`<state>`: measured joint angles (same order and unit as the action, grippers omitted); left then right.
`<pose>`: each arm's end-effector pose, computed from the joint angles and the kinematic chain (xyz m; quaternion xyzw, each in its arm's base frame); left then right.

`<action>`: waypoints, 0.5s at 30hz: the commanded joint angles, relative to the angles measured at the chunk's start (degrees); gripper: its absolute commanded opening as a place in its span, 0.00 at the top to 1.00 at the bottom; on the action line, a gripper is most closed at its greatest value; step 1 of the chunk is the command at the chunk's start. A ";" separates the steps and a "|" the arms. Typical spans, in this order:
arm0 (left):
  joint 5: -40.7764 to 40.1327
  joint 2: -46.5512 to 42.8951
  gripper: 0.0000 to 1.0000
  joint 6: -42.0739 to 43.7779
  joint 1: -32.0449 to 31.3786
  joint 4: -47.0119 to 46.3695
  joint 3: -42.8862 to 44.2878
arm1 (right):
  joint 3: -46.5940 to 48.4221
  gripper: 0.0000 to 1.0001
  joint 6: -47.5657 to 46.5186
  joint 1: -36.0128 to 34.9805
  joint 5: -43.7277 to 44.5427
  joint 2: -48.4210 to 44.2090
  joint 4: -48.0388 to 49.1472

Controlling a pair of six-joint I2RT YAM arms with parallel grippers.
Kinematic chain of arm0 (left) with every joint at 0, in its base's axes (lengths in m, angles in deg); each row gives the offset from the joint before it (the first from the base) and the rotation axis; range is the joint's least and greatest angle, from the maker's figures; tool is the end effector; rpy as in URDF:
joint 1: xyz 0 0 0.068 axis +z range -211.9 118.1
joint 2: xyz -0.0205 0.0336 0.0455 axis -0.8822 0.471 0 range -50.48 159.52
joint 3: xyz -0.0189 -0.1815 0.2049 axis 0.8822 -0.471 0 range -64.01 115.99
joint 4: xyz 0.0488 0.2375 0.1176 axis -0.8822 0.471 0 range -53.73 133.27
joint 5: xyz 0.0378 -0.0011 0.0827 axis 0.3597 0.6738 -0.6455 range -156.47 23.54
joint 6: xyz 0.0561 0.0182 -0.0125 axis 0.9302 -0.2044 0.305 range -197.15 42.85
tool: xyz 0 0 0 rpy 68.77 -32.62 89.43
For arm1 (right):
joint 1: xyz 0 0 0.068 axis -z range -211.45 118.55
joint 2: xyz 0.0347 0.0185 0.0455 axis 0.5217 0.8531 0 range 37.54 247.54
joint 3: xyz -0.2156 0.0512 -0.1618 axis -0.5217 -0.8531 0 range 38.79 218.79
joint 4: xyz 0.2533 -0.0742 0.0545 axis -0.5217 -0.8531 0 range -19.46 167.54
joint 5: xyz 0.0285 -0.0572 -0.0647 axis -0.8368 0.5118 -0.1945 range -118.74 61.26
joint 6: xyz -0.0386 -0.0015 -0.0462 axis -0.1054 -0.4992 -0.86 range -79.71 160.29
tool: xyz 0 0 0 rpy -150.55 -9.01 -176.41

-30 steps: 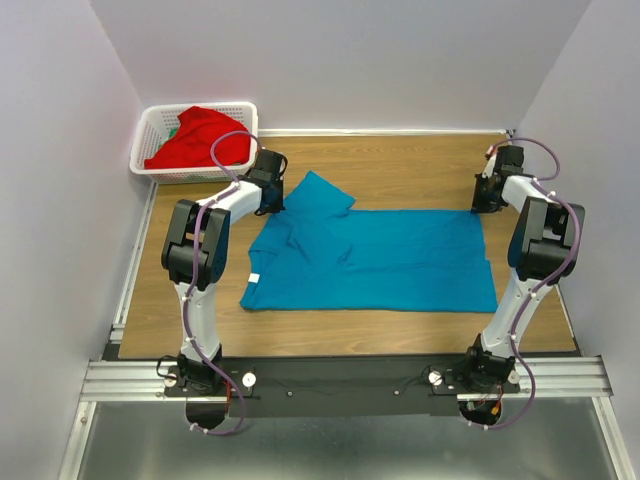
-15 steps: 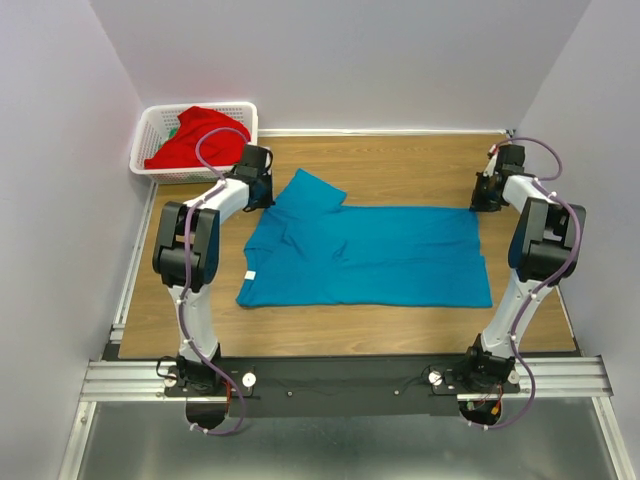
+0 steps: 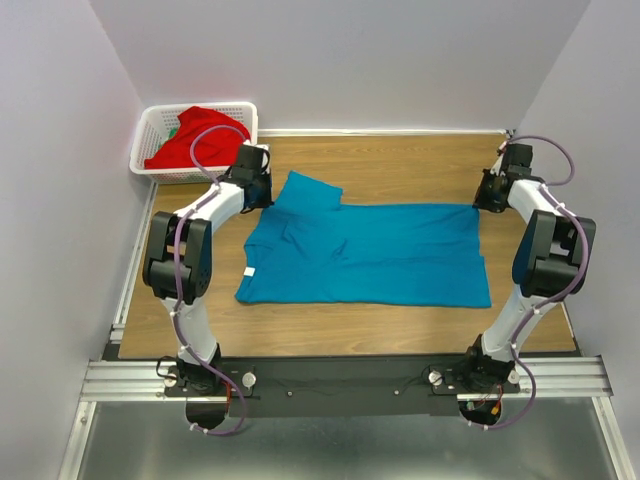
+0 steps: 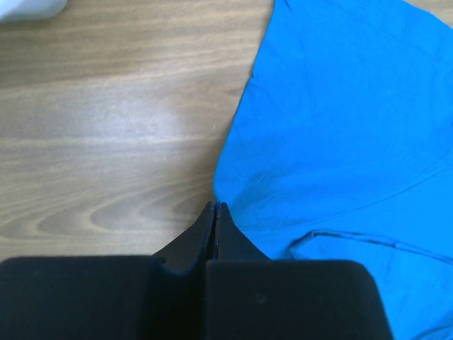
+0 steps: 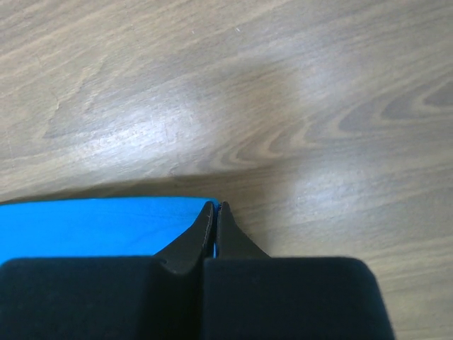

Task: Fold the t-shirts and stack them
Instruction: Fold the tshirt

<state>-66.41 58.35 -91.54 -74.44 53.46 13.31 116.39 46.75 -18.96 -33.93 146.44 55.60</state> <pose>0.4213 -0.0936 0.1943 -0.0150 0.9356 -0.0825 0.3429 0.4156 -0.0879 0.1895 0.1420 0.9374 0.0263 0.3169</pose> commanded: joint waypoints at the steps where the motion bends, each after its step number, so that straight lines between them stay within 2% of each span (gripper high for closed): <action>1: 0.56 -3.54 1.00 0.16 0.14 -0.40 -1.99 | -2.80 0.99 2.68 0.52 2.82 -3.69 1.54; 15: 0.38 -8.02 1.00 -1.34 0.32 -1.63 -6.30 | -8.87 0.99 6.02 0.69 11.25 -10.72 3.30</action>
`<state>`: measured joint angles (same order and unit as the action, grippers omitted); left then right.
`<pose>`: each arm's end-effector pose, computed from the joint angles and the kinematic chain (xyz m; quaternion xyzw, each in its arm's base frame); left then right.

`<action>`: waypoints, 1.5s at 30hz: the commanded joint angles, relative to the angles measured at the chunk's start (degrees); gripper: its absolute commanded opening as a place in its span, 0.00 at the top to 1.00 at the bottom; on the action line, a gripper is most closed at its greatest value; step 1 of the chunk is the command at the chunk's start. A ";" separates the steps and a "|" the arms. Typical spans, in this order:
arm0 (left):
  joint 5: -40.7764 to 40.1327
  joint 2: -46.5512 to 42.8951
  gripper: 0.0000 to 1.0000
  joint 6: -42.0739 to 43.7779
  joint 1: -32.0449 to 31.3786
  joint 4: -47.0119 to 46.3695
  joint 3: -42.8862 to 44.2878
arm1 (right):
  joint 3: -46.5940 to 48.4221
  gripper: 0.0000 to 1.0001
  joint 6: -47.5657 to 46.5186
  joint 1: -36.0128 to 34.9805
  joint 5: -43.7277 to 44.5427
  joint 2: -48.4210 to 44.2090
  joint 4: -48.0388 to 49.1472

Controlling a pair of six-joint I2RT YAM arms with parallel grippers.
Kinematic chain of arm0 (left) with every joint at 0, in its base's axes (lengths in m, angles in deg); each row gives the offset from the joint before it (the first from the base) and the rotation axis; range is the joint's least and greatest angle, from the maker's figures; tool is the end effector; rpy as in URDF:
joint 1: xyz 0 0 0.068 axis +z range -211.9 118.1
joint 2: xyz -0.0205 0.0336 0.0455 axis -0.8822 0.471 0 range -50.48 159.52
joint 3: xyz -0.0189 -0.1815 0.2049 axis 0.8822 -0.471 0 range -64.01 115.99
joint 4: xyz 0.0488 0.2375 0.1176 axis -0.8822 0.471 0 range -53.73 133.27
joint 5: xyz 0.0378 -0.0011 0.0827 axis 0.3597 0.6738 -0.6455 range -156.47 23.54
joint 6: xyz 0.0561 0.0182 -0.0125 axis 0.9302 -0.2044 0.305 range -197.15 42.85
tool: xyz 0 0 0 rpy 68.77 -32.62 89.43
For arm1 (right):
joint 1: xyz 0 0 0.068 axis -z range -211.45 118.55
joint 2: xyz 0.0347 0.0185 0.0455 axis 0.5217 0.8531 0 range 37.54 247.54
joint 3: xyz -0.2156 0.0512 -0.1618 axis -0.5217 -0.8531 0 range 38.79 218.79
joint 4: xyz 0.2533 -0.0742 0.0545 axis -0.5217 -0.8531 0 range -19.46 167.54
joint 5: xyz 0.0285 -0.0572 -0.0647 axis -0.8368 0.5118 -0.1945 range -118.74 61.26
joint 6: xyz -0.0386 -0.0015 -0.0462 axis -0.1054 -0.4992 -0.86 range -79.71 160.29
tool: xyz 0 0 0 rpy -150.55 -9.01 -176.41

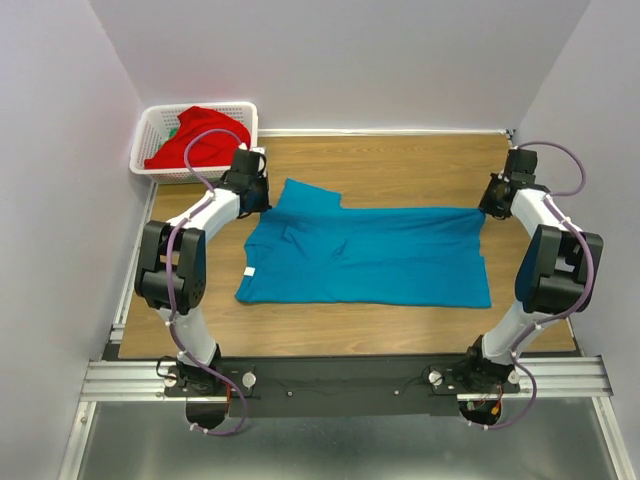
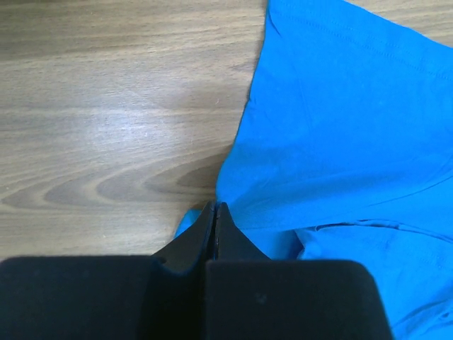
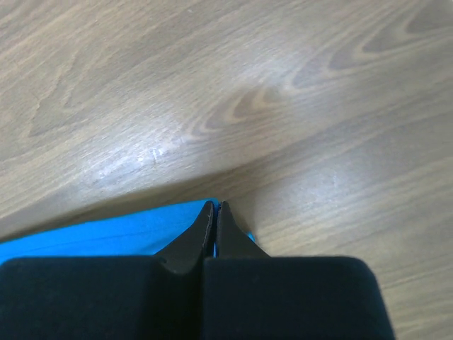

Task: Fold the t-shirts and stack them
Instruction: Fold the tshirt

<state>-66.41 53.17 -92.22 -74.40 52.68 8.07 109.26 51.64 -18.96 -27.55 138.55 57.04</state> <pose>0.3998 -0.0886 0.2018 -0.0208 0.9333 -0.0858 0.3481 0.3847 -0.0861 0.2049 0.1981 0.9216 -0.0131 0.3334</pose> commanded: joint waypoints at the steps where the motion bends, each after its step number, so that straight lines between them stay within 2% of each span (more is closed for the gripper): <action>1: 0.38 -3.02 1.00 -0.66 0.27 -0.76 -1.32 | -2.10 0.99 1.30 0.69 5.22 -3.10 1.95; 14: 0.38 -8.82 1.00 -1.28 0.27 0.03 -7.20 | -10.09 0.99 5.08 1.13 11.46 -9.08 3.09; 26: 0.39 -14.62 1.00 -3.03 0.27 -1.90 -17.21 | -14.05 0.99 8.86 1.13 17.09 -10.13 3.00; 36: 0.47 -14.18 1.00 -4.44 0.27 -3.31 -21.36 | -17.92 0.99 15.88 1.13 19.64 -9.43 3.09; 45: -1.72 -15.50 1.00 -6.72 0.27 -4.10 -24.52 | -20.90 0.98 17.56 1.13 20.43 -9.96 3.18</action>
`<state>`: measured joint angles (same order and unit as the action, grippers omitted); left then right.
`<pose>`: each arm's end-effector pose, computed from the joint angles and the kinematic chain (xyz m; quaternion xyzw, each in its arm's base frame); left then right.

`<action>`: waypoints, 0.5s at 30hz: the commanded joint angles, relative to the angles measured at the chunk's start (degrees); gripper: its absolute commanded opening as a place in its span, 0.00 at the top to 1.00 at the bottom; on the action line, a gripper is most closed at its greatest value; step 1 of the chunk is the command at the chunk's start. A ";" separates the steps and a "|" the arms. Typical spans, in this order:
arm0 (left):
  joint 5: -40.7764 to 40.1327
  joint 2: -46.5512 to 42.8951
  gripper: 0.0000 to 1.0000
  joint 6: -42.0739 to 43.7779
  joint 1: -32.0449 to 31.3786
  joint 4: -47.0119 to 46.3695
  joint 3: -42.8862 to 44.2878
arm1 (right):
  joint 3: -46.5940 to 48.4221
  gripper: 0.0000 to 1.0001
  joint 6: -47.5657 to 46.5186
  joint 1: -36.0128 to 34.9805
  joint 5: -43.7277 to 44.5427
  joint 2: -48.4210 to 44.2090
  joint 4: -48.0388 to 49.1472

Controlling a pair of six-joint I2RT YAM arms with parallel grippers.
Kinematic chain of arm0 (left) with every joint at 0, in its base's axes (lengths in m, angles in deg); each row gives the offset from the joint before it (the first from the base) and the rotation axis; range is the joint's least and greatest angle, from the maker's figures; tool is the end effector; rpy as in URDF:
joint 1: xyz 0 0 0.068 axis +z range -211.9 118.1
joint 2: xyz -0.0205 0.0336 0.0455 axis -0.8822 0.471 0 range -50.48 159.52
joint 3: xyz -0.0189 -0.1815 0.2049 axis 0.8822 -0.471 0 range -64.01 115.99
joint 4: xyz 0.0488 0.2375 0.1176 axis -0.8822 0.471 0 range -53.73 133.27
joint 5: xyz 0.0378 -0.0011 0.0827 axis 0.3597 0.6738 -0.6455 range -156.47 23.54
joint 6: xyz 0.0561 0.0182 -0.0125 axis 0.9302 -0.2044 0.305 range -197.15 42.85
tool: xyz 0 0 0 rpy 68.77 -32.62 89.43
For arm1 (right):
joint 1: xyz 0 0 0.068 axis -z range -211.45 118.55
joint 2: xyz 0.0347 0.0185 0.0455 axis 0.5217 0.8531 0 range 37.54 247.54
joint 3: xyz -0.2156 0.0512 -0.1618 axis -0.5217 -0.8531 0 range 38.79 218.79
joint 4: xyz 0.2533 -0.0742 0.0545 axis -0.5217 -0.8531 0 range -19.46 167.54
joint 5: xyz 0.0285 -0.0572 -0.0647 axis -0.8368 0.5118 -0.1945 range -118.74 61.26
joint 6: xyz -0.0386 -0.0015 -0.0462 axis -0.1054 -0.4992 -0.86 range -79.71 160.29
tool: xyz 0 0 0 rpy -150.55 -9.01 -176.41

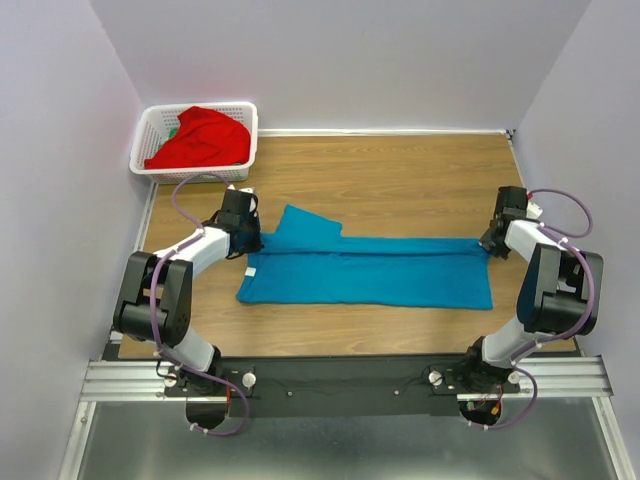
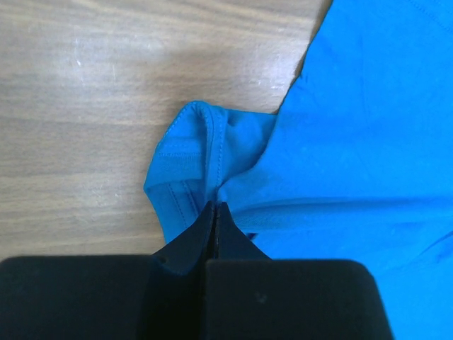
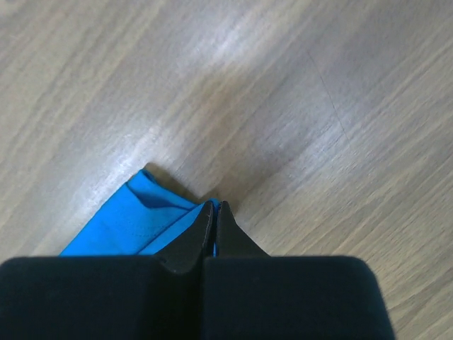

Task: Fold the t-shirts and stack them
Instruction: Fold the tshirt

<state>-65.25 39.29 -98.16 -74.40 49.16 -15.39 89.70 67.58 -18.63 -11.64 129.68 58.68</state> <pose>0.3113 -0.0699 0.1613 -0.0674 0.9487 -0.0986 0.2927 0.3075 -0.0834 0.1559 0.3636 0.8843 -0.1104 0.2713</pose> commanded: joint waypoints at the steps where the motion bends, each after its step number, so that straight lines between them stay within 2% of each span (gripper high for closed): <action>1: -2.80 -1.36 1.00 -0.78 0.27 -0.58 -0.98 | -1.52 0.98 1.80 0.80 4.34 -1.00 1.54; 4: -3.32 -1.09 1.00 -0.69 0.19 -0.58 -0.81 | -2.22 0.96 1.98 0.80 3.73 -1.00 1.54; 6: -4.02 -1.36 1.00 -0.61 0.19 -0.40 -0.63 | -2.40 0.90 2.07 0.80 3.64 -1.08 1.45; 10: -5.08 -2.76 0.90 -0.52 0.01 0.30 -0.54 | -2.23 0.72 1.54 0.80 2.94 -3.45 1.36; 11: -5.60 -3.98 0.79 -0.69 -0.25 0.56 -0.37 | -1.44 0.65 1.28 0.80 2.41 -4.07 1.27; 13: -6.22 -5.22 0.65 -0.87 -0.51 1.35 -0.02 | -0.30 0.59 0.40 0.80 1.36 -5.03 0.92; 14: -7.18 -6.62 0.52 -0.96 -0.95 1.79 0.33 | 1.28 0.54 0.22 0.80 0.14 -6.08 0.23; 15: -7.62 -7.33 0.48 -1.04 -1.22 2.40 0.51 | 1.90 0.52 0.22 0.72 -0.40 -6.61 -0.22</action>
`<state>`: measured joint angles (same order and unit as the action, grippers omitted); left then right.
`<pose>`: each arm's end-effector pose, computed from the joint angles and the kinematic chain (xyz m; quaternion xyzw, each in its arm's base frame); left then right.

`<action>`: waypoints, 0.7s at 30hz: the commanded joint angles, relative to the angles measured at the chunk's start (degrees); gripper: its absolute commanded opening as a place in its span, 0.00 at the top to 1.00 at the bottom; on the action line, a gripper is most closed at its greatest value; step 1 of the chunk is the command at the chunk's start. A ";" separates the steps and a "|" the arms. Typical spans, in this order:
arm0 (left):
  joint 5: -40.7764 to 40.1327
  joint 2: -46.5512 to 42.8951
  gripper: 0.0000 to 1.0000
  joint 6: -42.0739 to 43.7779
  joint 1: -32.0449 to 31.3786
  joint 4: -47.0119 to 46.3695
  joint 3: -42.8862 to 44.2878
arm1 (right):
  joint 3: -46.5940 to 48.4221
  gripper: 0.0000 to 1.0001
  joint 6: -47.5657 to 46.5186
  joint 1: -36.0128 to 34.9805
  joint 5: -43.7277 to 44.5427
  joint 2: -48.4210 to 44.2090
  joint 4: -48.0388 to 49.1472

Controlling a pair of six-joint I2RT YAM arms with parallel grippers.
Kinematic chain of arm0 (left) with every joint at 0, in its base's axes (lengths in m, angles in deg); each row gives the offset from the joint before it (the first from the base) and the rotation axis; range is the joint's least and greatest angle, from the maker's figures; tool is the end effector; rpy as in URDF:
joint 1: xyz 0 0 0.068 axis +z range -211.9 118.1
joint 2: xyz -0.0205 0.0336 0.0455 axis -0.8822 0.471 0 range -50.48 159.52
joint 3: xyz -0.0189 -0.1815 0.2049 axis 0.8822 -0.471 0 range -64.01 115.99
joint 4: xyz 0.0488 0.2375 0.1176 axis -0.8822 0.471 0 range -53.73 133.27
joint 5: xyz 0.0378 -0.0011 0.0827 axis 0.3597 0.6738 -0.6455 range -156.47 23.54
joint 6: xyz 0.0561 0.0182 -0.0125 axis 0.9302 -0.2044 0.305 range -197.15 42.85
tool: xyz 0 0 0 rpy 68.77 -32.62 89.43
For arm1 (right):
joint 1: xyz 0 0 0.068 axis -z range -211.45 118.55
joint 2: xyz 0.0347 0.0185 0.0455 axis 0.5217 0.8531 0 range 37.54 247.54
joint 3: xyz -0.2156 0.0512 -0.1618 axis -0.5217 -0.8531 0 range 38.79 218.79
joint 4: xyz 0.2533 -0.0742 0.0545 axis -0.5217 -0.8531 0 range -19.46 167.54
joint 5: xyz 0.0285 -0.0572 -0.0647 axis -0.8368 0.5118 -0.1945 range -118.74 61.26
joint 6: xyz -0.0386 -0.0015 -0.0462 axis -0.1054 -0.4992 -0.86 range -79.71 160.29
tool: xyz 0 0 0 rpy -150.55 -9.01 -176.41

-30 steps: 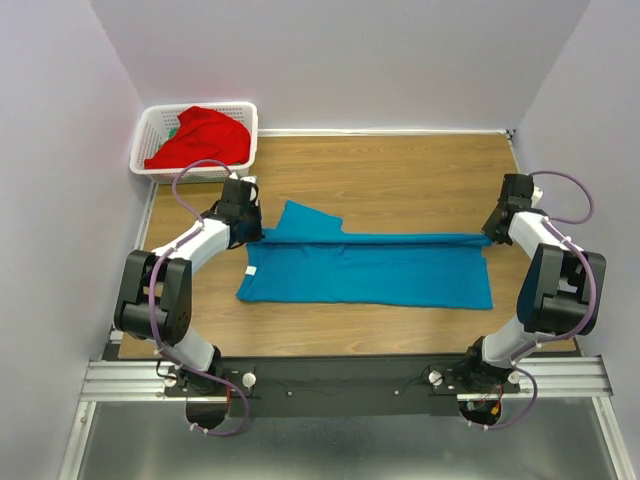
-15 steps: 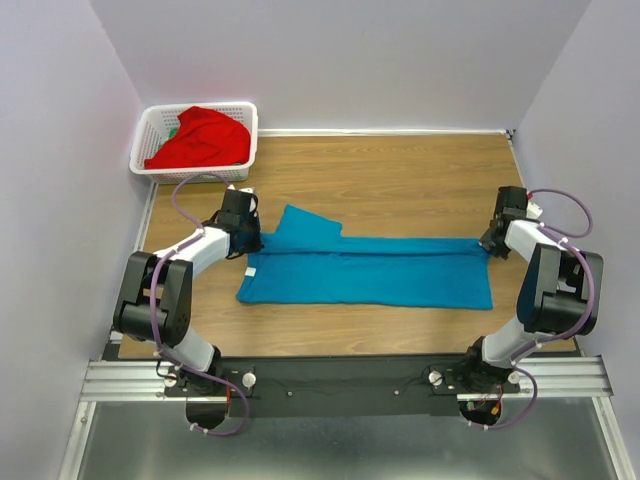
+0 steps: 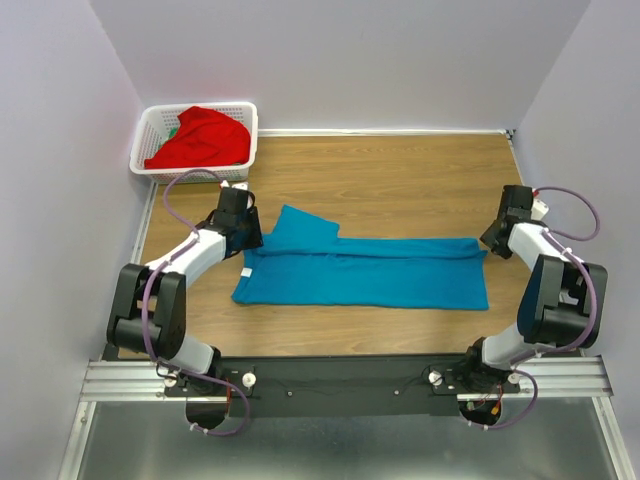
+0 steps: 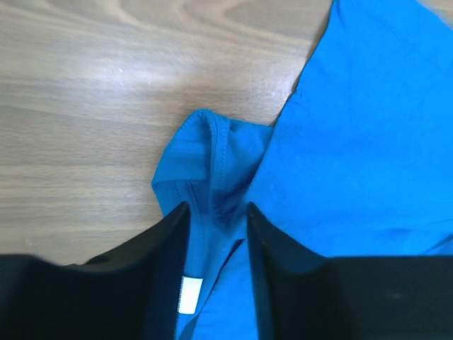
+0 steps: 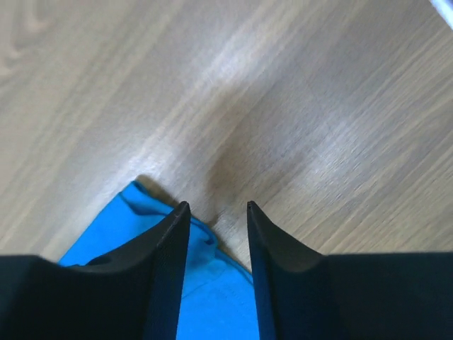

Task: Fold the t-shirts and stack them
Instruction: Fold the tshirt

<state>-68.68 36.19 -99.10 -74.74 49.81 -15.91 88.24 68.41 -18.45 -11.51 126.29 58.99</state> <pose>0.3056 -0.0678 0.1738 -0.0814 0.9422 -0.0796 0.3152 0.2996 -0.0827 0.1663 0.3725 0.8750 -0.1067 0.2904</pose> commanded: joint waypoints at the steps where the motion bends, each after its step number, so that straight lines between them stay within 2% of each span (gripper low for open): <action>1: -4.63 -5.10 0.44 -0.19 -0.96 2.01 1.21 | 4.15 0.50 -0.61 0.54 -1.06 -3.75 -0.87; 2: -5.16 -6.59 0.38 -0.28 -1.13 2.28 1.30 | 5.38 0.46 -0.70 0.45 -2.54 -4.72 -1.40; 7: -6.57 -12.75 0.24 -0.72 -1.13 2.98 0.68 | 8.64 0.41 -2.10 -2.70 -10.36 -7.01 -1.58; 12: -7.80 -22.48 0.22 -0.02 -1.22 1.41 -2.12 | 11.98 0.41 -4.74 -11.57 -31.60 -2.64 3.07; 15: -9.03 -28.90 0.22 0.59 -1.22 0.35 -4.32 | 14.44 0.41 -4.48 -20.16 -35.42 1.23 6.05; 21: -10.00 -42.18 0.21 3.32 -1.13 -0.79 -7.92 | 19.62 0.42 -0.35 -30.74 -39.82 14.86 12.13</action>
<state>-76.16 0.48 -98.36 -75.64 50.77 -21.79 104.59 65.74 -45.10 -44.45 134.81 67.01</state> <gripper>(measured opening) 0.791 0.585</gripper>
